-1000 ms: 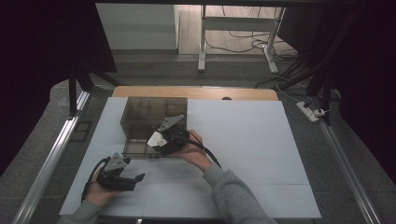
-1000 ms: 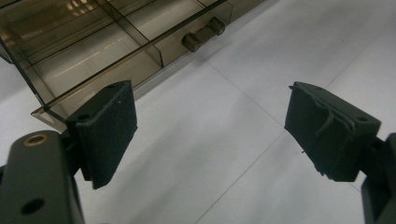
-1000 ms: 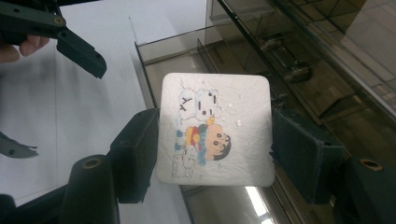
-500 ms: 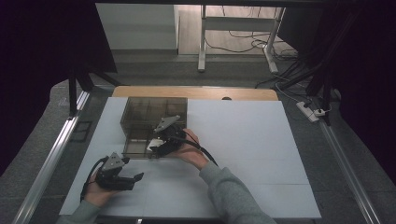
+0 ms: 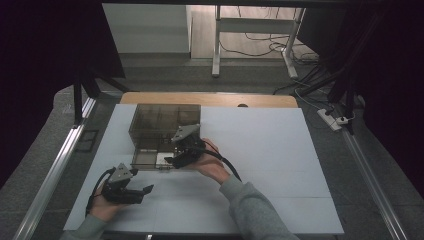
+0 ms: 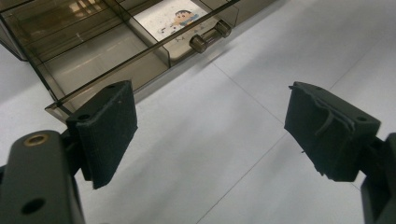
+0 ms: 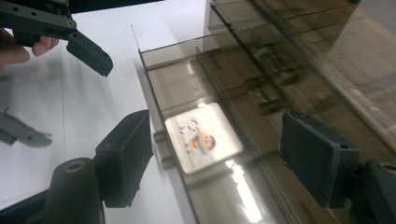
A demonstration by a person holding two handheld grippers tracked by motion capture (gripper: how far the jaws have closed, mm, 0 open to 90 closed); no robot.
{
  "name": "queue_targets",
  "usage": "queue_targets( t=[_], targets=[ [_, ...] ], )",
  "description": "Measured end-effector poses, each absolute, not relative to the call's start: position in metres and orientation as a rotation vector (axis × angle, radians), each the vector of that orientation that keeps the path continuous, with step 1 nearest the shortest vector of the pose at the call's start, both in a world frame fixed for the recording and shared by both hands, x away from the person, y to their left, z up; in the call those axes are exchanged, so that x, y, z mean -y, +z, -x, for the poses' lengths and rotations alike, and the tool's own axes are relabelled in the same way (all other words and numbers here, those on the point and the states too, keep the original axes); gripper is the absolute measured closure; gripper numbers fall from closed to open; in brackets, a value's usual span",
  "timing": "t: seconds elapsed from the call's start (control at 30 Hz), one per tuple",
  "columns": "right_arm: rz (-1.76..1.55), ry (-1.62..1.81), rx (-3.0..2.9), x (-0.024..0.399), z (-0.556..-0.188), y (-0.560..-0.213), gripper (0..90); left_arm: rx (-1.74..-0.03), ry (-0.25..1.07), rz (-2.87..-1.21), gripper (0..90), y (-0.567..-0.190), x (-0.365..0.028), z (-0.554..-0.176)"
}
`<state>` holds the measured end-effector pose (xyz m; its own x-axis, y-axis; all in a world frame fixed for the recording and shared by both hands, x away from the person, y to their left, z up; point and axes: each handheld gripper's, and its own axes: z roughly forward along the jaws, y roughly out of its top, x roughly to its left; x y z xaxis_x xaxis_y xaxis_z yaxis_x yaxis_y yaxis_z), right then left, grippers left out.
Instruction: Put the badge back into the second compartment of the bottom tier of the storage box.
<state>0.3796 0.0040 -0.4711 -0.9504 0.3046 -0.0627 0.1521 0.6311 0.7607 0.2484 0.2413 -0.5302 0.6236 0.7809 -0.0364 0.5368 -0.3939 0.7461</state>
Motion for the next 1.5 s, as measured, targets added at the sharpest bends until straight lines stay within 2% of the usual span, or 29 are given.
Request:
queue_targets(
  t=[0.37, 0.8, 1.3, 1.5],
  targets=[
    [-0.503, 1.303, -2.557, 0.057, -0.371, -0.459, 26.9, -1.041, 0.418, -2.083, 16.8, -0.528, -0.239, -0.249],
    [-0.672, 1.267, -2.457, 0.162, -0.343, -0.461, 27.0, -1.041, 0.416, -2.089, 16.8, -0.527, -0.234, -0.250],
    [-0.834, 1.196, -2.352, 0.261, -0.307, -0.481, 27.0, -1.046, 0.417, -2.089, 16.8, -0.527, -0.232, -0.249],
    [-0.876, 1.205, -2.336, 0.280, -0.302, -0.490, 26.9, -1.048, 0.418, -2.086, 16.8, -0.527, -0.232, -0.249]
  ],
)
